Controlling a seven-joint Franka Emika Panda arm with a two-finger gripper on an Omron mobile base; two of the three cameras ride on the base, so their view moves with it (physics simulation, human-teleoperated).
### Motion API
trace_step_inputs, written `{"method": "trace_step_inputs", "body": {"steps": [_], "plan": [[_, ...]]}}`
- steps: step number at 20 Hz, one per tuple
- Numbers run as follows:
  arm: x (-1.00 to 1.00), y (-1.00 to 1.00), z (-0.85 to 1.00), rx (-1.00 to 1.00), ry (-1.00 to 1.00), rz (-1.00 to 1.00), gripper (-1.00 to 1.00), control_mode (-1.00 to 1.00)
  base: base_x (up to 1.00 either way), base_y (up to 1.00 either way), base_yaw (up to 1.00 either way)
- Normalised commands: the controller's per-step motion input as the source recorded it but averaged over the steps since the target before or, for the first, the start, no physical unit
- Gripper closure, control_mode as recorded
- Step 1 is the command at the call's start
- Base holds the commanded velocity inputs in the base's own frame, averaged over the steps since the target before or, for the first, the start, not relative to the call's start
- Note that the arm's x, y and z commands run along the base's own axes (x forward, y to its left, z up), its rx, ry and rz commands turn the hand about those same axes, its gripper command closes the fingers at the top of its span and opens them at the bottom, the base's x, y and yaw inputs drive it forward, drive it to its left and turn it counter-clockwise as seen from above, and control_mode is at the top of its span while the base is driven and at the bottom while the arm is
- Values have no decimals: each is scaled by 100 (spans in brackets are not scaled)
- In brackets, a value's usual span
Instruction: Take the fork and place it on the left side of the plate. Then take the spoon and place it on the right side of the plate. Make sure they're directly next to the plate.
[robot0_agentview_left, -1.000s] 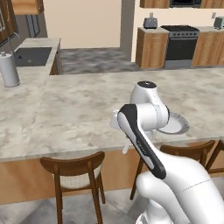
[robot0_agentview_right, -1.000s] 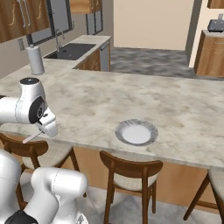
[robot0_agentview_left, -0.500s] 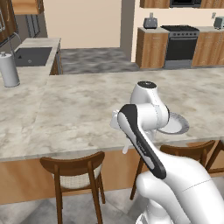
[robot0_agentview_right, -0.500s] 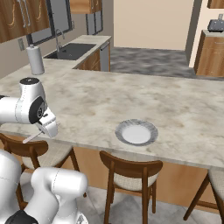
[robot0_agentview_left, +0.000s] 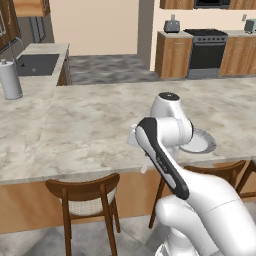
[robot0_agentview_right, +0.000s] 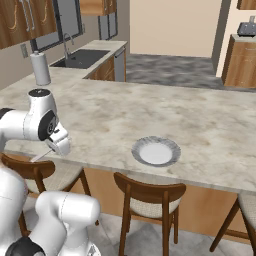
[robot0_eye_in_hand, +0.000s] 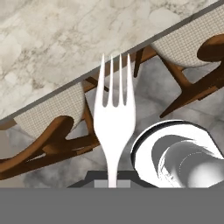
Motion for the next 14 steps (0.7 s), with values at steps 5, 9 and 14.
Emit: {"method": "trace_step_inputs", "body": {"steps": [5, 9, 14], "plan": [[74, -44, -3, 0, 14, 7, 100, -100, 0, 0, 0], [76, -46, -11, -5, 19, 8, 100, -100, 0, 0, 0], [71, -47, -25, -8, 9, 10, 100, -100, 0, 0, 0]]}}
